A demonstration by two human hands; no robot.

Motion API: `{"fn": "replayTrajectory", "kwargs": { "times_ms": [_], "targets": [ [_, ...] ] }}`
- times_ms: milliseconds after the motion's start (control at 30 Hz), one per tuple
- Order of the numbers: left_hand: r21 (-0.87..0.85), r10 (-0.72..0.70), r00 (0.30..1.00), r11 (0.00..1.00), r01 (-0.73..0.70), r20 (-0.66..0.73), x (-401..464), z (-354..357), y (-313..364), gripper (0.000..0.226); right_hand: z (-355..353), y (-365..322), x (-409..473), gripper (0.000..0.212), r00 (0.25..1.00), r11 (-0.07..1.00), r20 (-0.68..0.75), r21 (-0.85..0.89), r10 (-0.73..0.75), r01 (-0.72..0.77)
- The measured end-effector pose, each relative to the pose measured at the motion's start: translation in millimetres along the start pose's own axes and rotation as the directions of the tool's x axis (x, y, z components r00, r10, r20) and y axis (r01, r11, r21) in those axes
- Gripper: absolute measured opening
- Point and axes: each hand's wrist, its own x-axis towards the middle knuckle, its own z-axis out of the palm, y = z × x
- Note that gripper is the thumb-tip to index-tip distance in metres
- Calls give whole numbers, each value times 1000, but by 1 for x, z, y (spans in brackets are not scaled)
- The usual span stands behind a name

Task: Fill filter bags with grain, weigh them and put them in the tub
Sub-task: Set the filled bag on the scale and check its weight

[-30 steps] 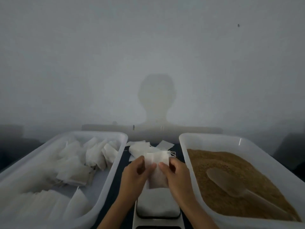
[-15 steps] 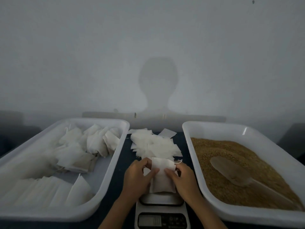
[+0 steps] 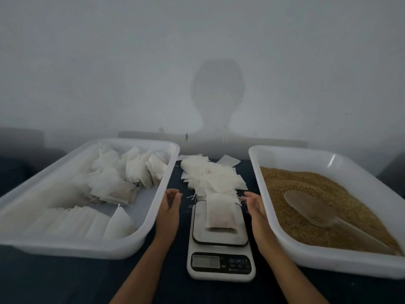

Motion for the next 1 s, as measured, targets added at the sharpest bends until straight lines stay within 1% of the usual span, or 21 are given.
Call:
{"fn": "replayTrajectory", "kwargs": {
  "times_ms": [167, 367, 567, 833, 867, 933, 1000],
  "targets": [
    [18, 18, 1000, 1000, -19, 18, 0, 0, -4, 7, -1, 4, 2, 27, 1000, 1000, -14, 14, 10, -10],
    [-22, -3, 1000, 1000, 3, -8, 2, 0, -6, 8, -1, 6, 2, 29, 1000, 1000, -8, 28, 7, -7],
    [-11, -4, 1000, 1000, 4, -4, 3, 1, -7, 8, -2, 5, 2, 28, 1000, 1000, 3, 21, 4, -4],
    [28, 21, 1000, 999, -22, 22, 2, 0, -5, 15, -2, 5, 3, 26, 998, 999, 51, 34, -26, 24],
    [59, 44, 998, 997, -46, 38, 2, 0, -5, 16, -2, 6, 3, 25, 997, 999, 65, 32, -30, 28],
    [165, 82, 989, 981, -102, 121, 3, 1, -4, 17, -1, 7, 4, 23, 993, 999, 116, 14, -32, 31],
    [234, 66, 971, 965, -121, 228, 4, 7, 0, 15, -1, 7, 5, 23, 983, 999, 179, -17, -42, 46]
  ]
}}
